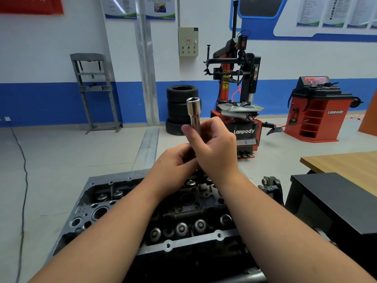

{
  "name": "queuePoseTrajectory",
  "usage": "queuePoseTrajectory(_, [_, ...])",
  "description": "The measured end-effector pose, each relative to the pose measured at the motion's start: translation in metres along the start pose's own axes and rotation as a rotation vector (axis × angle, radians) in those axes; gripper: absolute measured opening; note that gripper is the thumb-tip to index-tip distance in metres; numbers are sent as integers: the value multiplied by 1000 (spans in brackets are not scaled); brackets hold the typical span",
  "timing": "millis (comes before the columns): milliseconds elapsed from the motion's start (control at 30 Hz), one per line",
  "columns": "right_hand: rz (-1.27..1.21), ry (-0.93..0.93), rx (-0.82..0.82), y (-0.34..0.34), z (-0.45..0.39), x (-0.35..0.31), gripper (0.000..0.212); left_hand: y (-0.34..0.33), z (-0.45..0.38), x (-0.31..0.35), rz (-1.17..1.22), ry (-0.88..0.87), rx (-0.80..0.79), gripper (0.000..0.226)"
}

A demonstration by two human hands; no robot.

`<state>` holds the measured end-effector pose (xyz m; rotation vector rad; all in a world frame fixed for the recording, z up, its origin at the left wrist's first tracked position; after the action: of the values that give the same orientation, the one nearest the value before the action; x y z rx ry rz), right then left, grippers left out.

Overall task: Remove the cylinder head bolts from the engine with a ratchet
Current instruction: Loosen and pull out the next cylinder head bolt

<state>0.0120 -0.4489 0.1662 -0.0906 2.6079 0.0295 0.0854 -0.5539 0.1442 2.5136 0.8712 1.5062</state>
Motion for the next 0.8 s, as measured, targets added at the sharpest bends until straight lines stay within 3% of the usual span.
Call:
queuePoseTrajectory(200, [-16, 11, -56, -1, 2, 1, 33, -3, -4, -4, 77, 40, 63, 20])
queuePoseTrajectory(433, [15, 0, -83, -3, 2, 1, 37, -1, 1, -2, 91, 44, -90, 17])
queuePoseTrajectory(633, [-35, 61, -65, -1, 2, -3, 26, -1, -1, 1, -67, 1, 34, 24])
queuePoseTrajectory(800, [-76, -32, -24, -1, 1, 2, 23, -1, -2, -5, 43, 36, 60, 20])
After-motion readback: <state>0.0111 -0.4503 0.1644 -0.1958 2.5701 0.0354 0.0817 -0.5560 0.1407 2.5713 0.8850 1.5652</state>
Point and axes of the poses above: each hand's wrist, its own z-axis away from the middle knuckle, its own y-axis out of the back of the hand, x = y × z, the point moved 1 cm from there along -z, towards the middle knuckle, and after that the axes turned 4 degrees about x, right-handed, at the moved point
